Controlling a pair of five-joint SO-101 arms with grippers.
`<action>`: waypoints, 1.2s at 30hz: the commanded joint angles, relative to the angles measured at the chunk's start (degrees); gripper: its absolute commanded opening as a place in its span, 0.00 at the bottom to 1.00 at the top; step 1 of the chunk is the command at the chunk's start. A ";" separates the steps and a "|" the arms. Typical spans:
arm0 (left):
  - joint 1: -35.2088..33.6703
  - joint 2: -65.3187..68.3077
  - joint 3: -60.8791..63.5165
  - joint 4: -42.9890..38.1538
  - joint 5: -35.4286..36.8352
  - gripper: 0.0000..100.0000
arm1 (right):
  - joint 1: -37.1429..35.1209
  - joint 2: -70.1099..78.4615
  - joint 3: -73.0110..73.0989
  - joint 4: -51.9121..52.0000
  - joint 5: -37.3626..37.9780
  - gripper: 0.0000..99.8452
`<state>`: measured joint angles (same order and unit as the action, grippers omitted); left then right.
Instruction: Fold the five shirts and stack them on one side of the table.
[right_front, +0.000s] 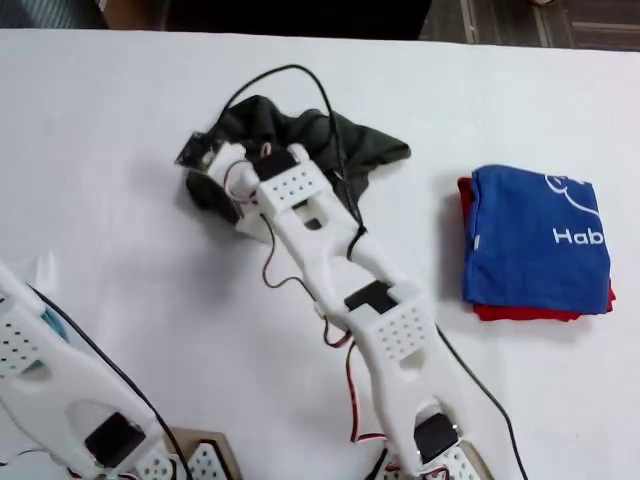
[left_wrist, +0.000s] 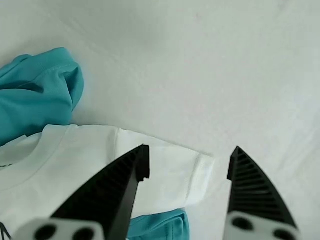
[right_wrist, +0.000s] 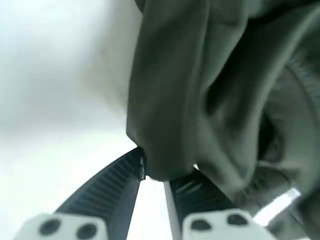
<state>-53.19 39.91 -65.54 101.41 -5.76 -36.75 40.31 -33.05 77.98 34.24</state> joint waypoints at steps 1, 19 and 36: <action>1.32 -4.22 3.82 0.62 0.26 0.28 | -2.51 -10.15 -7.03 7.34 -0.26 0.02; 1.67 -4.40 8.92 0.53 0.18 0.28 | -12.26 -29.76 -10.02 17.19 -10.11 0.02; 1.49 -4.31 8.92 0.62 0.09 0.28 | 5.85 0.84 -5.98 -1.80 -10.20 0.03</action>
<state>-51.52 39.91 -56.40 101.41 -5.76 -32.00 41.45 -34.20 73.49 24.66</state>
